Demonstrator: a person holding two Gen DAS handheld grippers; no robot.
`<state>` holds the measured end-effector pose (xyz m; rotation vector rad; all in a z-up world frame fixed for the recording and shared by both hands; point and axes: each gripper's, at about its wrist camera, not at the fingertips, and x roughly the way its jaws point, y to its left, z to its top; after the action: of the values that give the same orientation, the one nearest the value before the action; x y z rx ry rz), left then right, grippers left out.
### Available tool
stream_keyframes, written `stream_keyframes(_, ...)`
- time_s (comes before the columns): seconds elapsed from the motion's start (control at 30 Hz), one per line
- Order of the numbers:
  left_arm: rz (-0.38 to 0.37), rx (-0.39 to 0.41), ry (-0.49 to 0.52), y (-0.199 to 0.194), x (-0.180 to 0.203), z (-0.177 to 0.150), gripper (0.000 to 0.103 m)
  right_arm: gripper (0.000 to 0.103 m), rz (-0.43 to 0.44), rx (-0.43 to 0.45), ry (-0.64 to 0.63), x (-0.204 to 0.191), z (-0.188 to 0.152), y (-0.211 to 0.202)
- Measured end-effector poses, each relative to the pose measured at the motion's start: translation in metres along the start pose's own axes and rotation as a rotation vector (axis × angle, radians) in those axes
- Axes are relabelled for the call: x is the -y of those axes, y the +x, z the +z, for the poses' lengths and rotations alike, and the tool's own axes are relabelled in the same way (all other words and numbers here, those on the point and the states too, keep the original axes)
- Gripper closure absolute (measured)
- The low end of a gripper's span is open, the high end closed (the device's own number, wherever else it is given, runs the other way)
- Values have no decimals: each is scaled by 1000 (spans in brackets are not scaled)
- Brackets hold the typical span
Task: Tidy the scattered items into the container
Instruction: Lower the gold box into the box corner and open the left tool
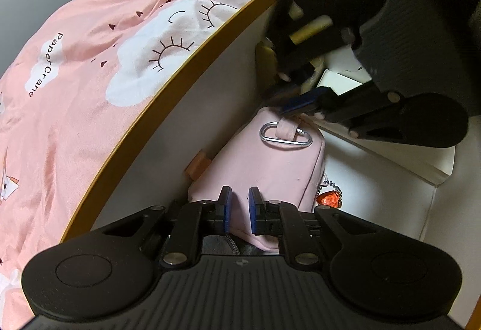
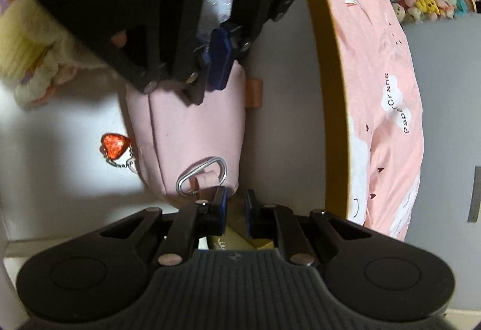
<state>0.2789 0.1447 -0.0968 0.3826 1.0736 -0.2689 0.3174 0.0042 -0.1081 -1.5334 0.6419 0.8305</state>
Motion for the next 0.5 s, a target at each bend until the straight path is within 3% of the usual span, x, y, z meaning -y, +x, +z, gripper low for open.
stream_keyframes(0.07,0,-2,-3,0,0,0,90,101,7,11,-50,-9,-4,3)
stream_keyframes(0.13,0,-1,-4,0,0,0,90,101,-3,29,-58,-12,-7,3)
stream_keyframes(0.4,-22,30,-45,-6,-6,0,90,101,113,104,141,12,-3,-1)
stream_keyframes(0.5,-22,37,-69,-8,-10,1,90,101,104,87,126,8,6,5)
